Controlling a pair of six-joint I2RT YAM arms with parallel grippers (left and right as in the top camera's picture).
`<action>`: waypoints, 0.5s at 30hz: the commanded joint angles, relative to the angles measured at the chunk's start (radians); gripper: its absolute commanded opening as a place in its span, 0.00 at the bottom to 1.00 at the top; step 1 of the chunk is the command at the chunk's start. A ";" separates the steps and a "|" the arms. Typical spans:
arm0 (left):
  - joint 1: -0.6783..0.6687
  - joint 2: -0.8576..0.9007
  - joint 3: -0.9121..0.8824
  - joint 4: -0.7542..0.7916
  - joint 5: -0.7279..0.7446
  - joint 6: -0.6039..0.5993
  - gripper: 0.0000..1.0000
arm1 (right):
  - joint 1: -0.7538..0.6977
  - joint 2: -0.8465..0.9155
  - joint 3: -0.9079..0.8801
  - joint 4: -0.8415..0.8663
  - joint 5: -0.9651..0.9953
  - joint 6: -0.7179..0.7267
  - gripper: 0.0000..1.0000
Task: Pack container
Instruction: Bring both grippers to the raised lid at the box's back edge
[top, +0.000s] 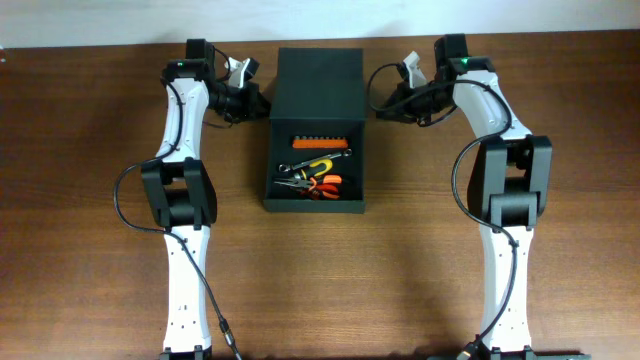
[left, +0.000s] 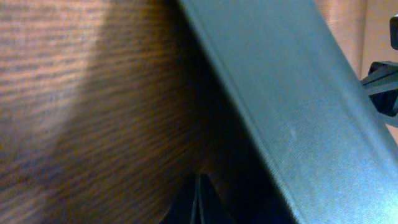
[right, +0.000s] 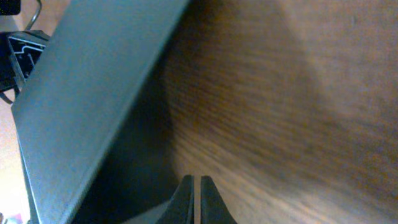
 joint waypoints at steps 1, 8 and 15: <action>-0.005 0.012 0.002 0.016 0.040 -0.028 0.02 | 0.034 0.014 -0.005 0.038 0.002 -0.009 0.04; -0.004 0.012 0.002 0.079 0.144 -0.037 0.02 | 0.073 0.023 -0.005 0.106 0.002 0.017 0.04; -0.004 0.012 0.003 0.108 0.209 -0.040 0.02 | 0.069 0.023 -0.004 0.132 0.001 0.023 0.04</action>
